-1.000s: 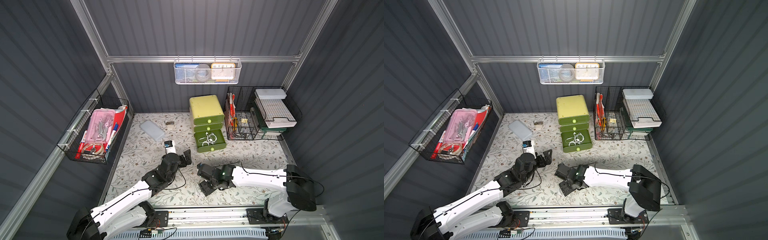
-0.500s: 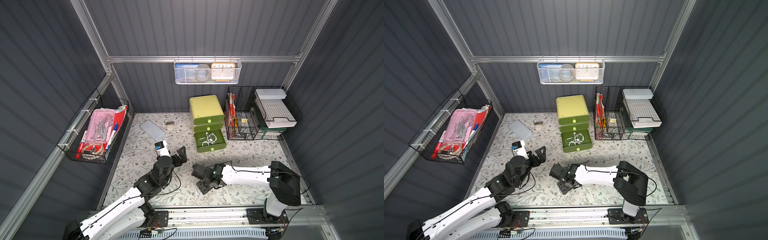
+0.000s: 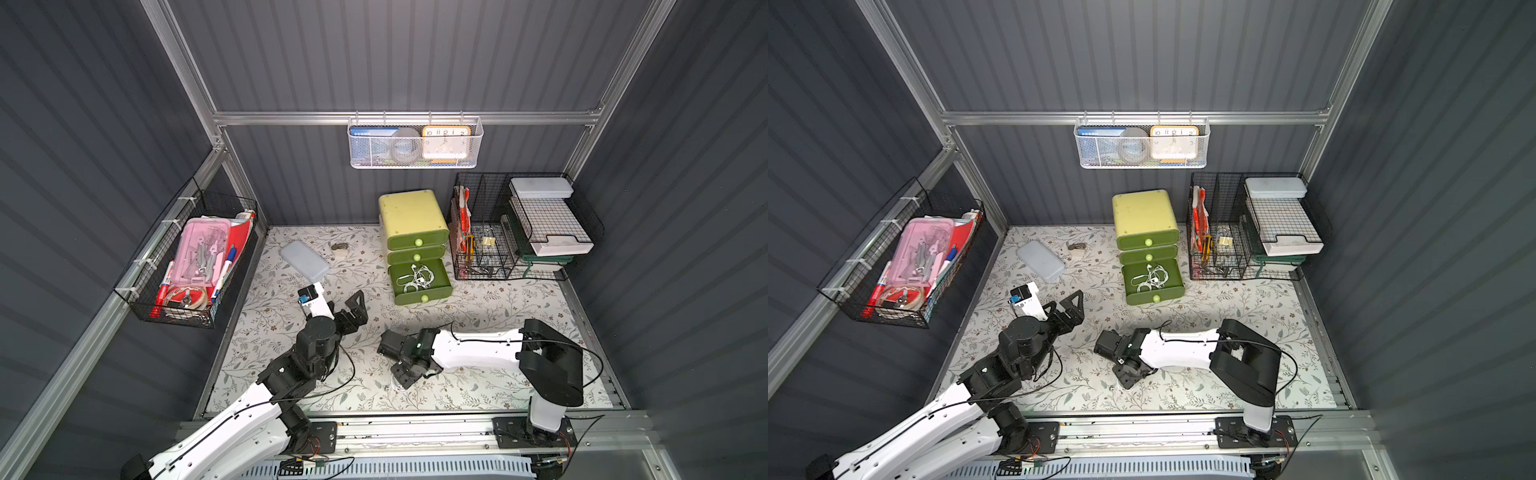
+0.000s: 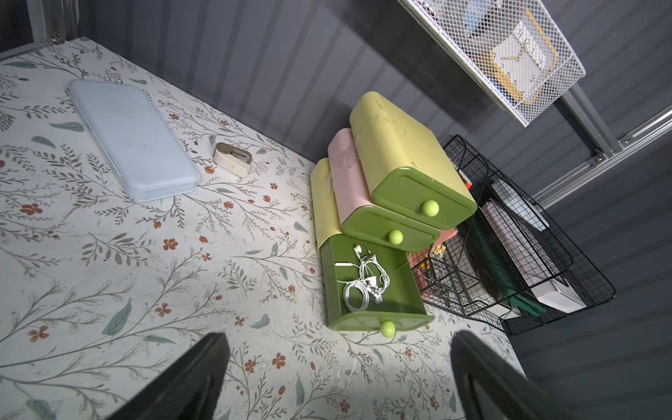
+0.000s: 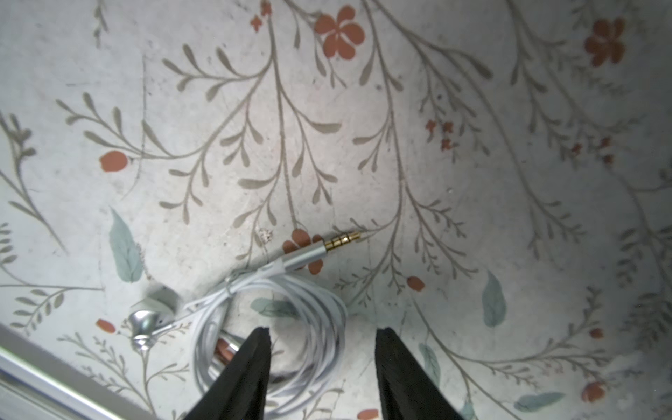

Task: Place the wired earphones into the drawer by color
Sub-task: Pick up the wired earphones from the center of the board.

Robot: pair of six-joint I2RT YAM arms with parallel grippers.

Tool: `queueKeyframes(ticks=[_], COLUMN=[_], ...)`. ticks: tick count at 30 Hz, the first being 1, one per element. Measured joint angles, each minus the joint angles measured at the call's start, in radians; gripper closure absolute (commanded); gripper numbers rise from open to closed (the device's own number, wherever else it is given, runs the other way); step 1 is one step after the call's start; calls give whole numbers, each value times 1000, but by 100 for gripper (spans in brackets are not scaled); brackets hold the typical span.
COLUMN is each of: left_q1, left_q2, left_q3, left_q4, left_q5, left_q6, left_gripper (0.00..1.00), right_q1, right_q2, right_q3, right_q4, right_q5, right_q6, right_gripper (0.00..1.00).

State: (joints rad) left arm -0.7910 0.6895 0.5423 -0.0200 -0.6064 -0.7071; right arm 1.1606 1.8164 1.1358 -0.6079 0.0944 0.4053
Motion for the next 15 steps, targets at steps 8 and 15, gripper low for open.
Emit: queueKeyframes(ticks=[8,15], left_q1=[0,0], left_q2=[-16,-19], left_q3=[-11,-11], left_q4=[-7,-8], left_q5=[-2,-6], left_q6=[-3,-3], left_gripper=[1,1], right_q1=[0,0], right_q2=[12,26], right_q3=[5,11], right_q4=[-5,-10], right_q5=[2,4], right_q6=[0,3], right_gripper=[59,69])
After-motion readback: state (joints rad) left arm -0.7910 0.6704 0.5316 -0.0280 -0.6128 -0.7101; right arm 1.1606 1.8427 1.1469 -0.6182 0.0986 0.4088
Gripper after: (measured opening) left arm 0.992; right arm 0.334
